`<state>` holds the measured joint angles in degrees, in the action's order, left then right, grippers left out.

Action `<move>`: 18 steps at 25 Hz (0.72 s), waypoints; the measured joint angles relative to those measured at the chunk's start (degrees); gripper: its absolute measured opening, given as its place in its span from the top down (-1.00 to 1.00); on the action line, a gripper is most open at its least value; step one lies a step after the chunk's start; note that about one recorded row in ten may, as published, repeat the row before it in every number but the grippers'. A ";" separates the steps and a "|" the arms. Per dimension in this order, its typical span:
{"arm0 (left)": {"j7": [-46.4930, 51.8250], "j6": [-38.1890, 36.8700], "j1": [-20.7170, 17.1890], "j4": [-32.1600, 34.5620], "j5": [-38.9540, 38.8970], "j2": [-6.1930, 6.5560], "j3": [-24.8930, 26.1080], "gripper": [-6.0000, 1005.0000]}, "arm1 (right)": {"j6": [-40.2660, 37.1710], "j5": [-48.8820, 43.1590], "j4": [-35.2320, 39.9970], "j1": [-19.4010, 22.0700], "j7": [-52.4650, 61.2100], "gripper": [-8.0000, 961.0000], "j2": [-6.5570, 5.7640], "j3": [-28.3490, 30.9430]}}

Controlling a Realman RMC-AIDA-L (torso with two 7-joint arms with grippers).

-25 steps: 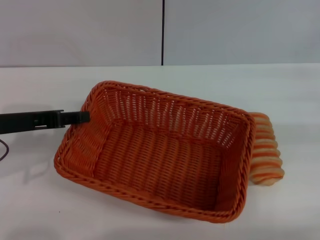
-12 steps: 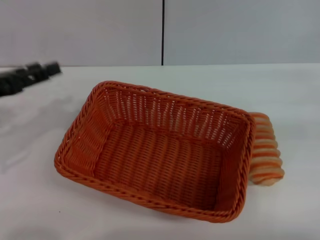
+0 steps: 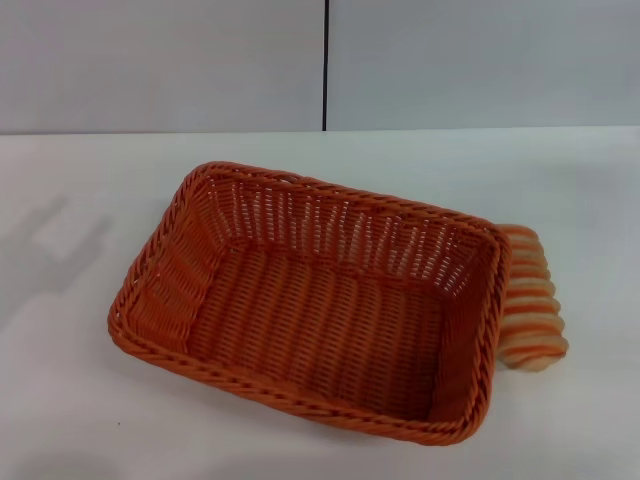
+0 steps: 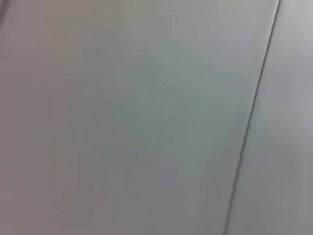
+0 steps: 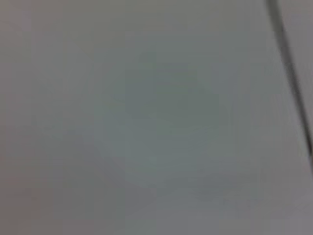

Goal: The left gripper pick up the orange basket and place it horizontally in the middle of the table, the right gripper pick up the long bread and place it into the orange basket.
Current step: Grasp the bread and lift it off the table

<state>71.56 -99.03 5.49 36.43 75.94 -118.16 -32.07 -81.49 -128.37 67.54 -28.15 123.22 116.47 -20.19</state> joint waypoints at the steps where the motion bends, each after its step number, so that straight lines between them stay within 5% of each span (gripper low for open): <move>1: 0.00 0.00 0.00 0.00 0.00 0.00 0.00 -0.55 | -3.97 -8.19 1.61 -2.37 4.65 -0.34 -0.52 -0.30; 4: -13.51 -5.12 -1.27 -9.21 -0.64 0.08 5.86 -0.55 | -8.65 -17.34 2.04 -5.56 9.72 -0.34 -1.36 -2.65; 8: -18.85 -5.37 -2.05 -12.89 -0.79 0.03 6.21 -0.55 | -11.56 -20.54 1.83 -7.04 11.98 -0.33 -1.56 -6.06; 18: -29.21 -5.73 -2.90 -21.22 -0.61 0.06 6.00 -0.54 | -9.45 -20.50 -7.05 -9.26 13.62 -0.33 -0.09 -15.55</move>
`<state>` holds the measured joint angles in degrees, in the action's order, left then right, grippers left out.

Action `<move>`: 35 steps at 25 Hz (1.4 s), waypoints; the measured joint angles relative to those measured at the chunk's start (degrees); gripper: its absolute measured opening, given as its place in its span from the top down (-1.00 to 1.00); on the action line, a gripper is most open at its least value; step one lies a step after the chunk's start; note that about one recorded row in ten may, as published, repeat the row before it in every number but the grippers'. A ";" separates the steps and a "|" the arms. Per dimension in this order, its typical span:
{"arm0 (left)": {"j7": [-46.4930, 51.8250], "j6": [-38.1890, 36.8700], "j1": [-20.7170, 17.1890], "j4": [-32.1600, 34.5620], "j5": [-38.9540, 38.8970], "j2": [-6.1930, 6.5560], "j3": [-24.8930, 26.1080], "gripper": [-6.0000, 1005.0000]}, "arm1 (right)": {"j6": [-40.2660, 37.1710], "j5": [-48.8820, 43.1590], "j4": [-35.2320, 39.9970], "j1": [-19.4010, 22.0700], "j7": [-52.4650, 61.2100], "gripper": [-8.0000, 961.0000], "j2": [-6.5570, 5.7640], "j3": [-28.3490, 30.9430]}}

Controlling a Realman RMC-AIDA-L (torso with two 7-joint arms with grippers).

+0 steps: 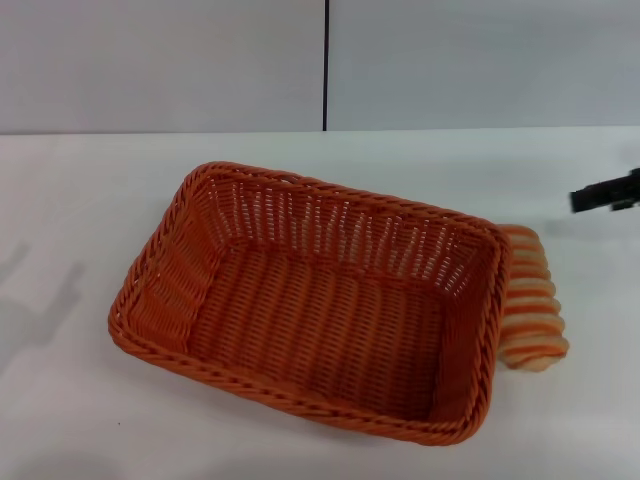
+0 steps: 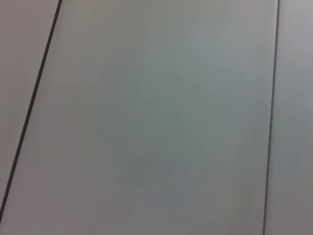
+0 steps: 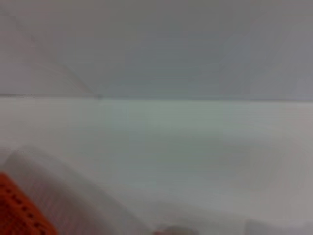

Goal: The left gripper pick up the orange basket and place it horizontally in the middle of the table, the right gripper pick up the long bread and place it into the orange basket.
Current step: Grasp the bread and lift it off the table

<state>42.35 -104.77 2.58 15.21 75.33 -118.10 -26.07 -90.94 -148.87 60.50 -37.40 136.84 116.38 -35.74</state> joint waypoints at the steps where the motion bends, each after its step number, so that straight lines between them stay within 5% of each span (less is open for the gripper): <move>1: -0.14 0.00 -0.28 -0.19 0.00 0.03 0.11 -0.54 | 1.59 0.00 -1.64 -0.18 -0.16 -0.33 0.37 -1.77; 11: -0.84 0.09 -1.01 -0.78 -0.22 -0.06 1.63 -0.54 | 6.51 1.93 -10.44 -1.93 -3.92 -0.32 0.85 -5.26; 35: -3.08 0.54 -0.47 -0.98 -0.28 -0.02 1.83 -0.54 | 8.69 3.19 -12.55 -1.29 -6.13 -0.31 1.30 -5.48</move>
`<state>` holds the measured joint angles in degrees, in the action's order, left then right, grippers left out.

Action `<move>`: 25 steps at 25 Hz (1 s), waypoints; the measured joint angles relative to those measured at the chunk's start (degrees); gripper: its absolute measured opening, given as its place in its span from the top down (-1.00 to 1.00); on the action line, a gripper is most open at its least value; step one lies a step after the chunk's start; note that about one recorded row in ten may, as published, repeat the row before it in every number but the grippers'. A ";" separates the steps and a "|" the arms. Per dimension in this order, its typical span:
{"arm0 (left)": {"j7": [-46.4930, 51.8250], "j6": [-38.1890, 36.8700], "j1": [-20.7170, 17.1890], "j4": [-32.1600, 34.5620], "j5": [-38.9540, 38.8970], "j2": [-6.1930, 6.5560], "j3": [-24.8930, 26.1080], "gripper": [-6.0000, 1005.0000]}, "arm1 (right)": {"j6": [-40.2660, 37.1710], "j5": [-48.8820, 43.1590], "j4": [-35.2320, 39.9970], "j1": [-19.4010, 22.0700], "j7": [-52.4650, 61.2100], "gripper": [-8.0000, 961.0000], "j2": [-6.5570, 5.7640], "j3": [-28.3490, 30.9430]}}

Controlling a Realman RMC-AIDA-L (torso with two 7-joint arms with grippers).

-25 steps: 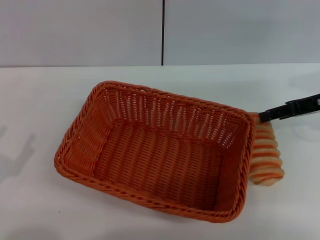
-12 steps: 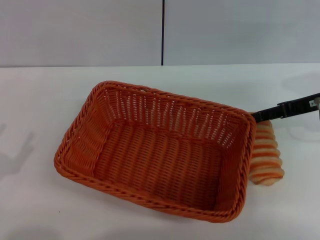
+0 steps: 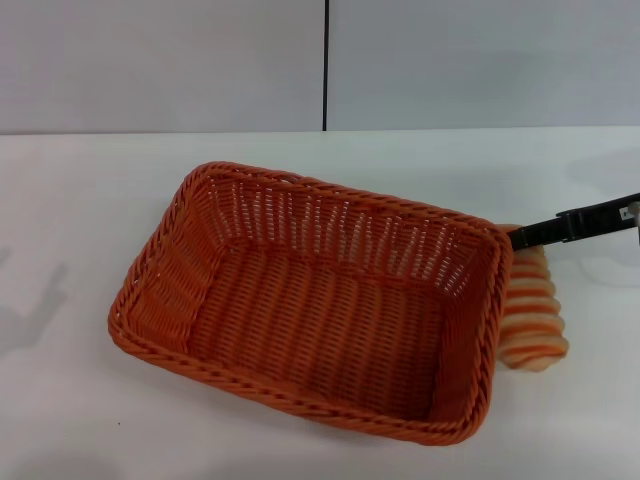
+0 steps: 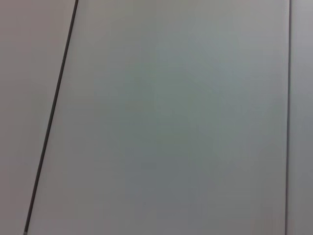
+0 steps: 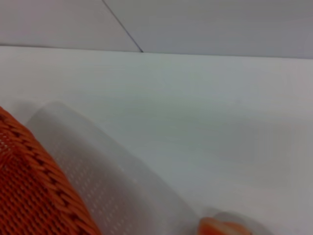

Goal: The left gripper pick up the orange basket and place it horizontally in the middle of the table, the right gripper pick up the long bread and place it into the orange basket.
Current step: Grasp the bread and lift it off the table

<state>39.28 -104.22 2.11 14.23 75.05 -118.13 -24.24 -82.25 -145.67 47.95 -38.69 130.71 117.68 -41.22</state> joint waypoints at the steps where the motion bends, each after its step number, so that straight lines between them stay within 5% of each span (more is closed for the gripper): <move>1: 0.00 0.00 0.00 0.00 0.00 0.00 0.00 -0.55 | 0.36 -0.02 -0.30 0.04 -0.02 -0.31 -0.02 0.00; 5: 0.00 0.08 -0.09 0.00 0.00 0.01 0.25 -0.54 | 0.97 -0.04 -1.44 -0.09 -0.16 -0.31 -0.34 0.01; 10: 0.01 0.08 -0.05 -0.07 0.00 -0.02 0.25 -0.54 | 2.27 0.00 -3.18 -0.48 -0.96 0.13 -0.54 -0.11; 25: 0.22 0.08 0.06 -0.08 0.00 0.00 0.85 -0.54 | 0.69 3.22 4.46 1.62 -0.08 0.31 -0.02 0.04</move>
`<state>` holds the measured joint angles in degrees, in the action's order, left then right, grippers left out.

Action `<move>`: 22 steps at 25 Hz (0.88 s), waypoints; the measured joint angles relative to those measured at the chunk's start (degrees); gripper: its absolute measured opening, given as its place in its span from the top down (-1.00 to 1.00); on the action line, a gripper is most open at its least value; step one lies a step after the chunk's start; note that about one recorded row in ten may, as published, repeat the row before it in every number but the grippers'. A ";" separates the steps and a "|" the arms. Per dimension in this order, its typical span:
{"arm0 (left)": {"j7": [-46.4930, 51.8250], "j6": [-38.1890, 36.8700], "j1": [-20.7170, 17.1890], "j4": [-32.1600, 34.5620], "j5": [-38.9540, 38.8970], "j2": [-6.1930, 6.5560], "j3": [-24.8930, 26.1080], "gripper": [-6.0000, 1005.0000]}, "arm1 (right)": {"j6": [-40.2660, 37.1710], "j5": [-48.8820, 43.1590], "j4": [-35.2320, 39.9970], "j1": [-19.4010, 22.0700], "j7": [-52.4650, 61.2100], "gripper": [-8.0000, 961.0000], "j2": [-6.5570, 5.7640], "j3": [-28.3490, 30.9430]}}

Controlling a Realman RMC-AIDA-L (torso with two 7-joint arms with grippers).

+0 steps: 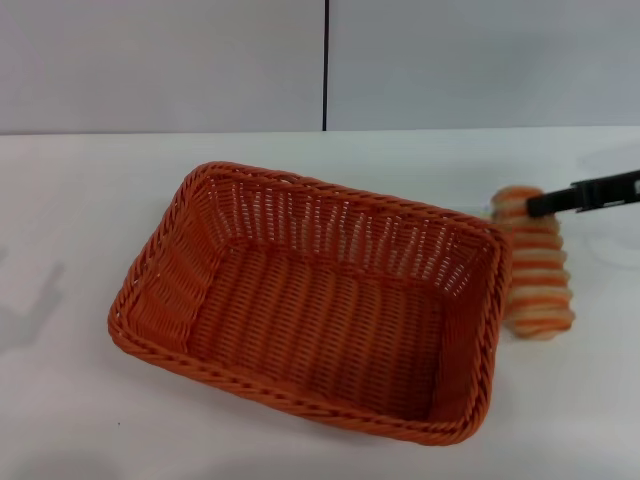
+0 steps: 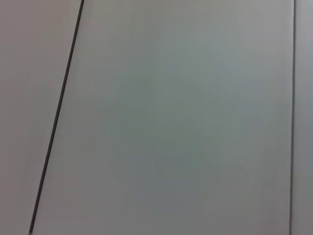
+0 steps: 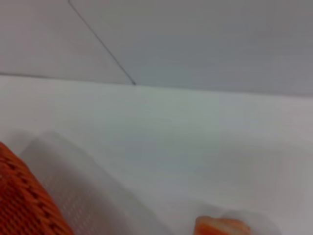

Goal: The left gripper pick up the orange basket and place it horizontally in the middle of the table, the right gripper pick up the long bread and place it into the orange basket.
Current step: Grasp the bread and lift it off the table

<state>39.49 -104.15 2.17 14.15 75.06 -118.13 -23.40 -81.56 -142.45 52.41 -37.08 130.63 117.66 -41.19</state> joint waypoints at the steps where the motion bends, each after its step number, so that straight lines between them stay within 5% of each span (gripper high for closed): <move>1: -0.10 0.00 -0.05 0.00 0.00 -0.05 0.02 -0.54 | -2.63 0.15 4.11 0.55 1.18 0.33 0.27 -0.17; 11: -0.15 -0.20 0.03 -0.39 0.00 0.03 0.65 -0.55 | -13.15 0.20 25.51 1.78 6.84 0.49 1.07 -0.18; 18: 0.23 -0.75 -0.32 -0.53 0.00 0.10 0.66 -0.55 | -21.19 5.85 31.56 -1.40 8.24 0.65 0.60 -0.61; 22: 0.19 -1.64 -1.07 -0.83 0.00 0.10 0.64 -0.55 | -23.72 11.24 32.18 -3.47 9.45 0.70 0.58 -5.76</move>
<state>39.68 -105.79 1.10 13.32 75.06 -118.03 -22.75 -105.28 -131.21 84.59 -40.55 140.08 118.24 -46.95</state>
